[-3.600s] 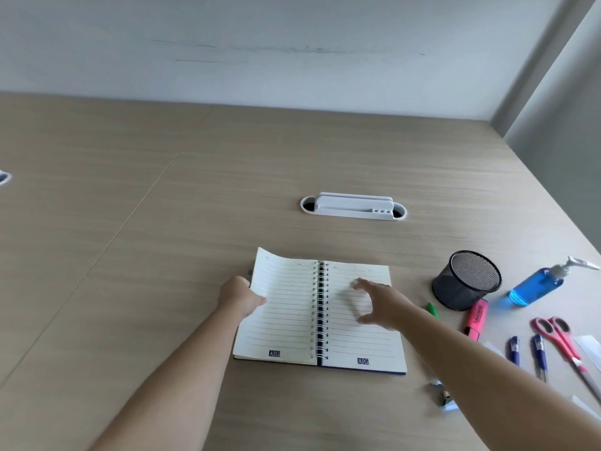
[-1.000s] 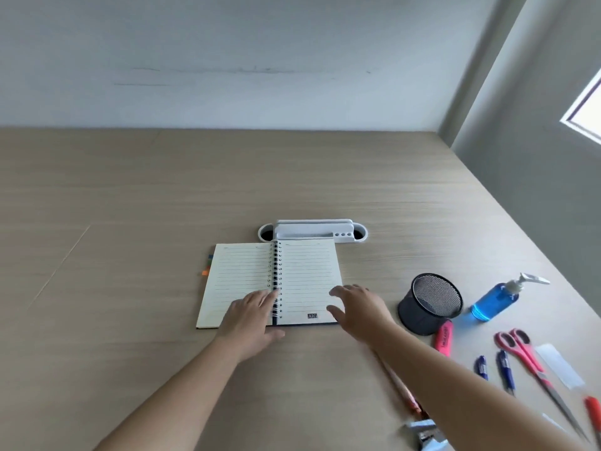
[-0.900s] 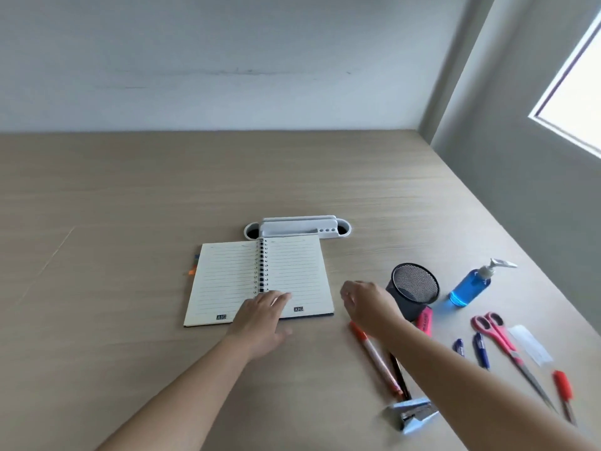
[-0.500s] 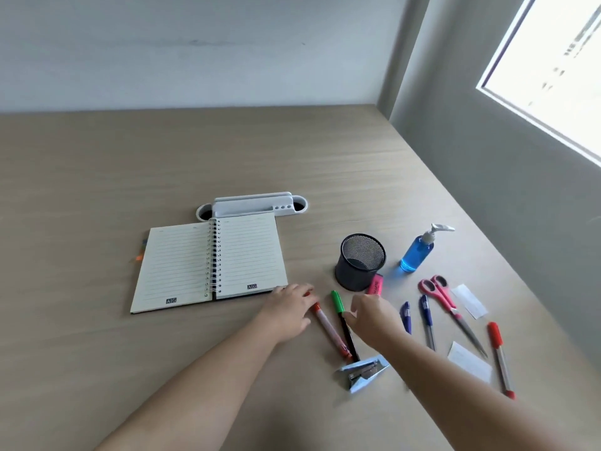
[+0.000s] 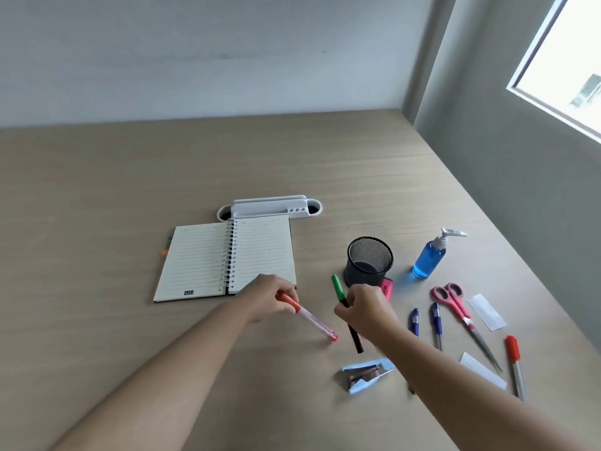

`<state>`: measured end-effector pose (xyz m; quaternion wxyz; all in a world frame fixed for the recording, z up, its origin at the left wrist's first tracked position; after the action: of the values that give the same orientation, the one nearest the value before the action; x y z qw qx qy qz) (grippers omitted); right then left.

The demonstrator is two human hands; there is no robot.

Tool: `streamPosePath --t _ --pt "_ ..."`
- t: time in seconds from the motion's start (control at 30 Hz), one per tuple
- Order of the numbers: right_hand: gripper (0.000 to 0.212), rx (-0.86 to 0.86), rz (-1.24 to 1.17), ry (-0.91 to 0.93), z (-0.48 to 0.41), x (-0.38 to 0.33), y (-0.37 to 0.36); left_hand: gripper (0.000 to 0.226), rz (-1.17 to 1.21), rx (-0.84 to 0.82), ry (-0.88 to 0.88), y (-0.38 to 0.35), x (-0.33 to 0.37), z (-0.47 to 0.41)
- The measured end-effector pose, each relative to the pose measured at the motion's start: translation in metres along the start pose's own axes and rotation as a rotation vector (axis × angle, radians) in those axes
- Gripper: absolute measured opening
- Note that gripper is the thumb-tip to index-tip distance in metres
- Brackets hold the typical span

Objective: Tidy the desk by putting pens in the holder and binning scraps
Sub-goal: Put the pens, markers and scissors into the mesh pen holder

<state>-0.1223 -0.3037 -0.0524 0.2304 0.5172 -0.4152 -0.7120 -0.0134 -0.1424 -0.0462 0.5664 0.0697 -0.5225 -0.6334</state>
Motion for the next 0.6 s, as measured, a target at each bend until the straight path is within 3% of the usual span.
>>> streamPosePath --t 0.13,0.37,0.47,0.6 --pt "0.017 0.119 -0.124 0.090 0.002 -0.022 0.060 0.011 0.113 0.000 -0.002 0.053 0.034 0.007" --pt "0.009 0.360 -0.121 0.140 -0.024 -0.019 0.154 0.020 0.283 0.346 -0.103 0.112 0.126 -0.005" --pt "0.009 0.354 -0.092 0.111 -0.040 0.002 0.153 0.021 0.285 0.395 -0.113 0.099 0.147 -0.022" --pt "0.020 0.226 0.009 0.116 -0.057 0.030 0.117 0.020 0.278 0.337 -0.074 0.054 0.143 -0.049"
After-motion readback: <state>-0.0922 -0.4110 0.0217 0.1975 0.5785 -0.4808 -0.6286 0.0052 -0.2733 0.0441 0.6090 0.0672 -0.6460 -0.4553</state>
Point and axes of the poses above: each hand's wrist, its own z-axis away from the middle knuckle, its own y-axis out of the back of the hand, x = y × z, the point moved 6 cm from there along -z, towards the middle knuckle, and after that the axes turned 12 degrees about y, right-handed, at the moved point
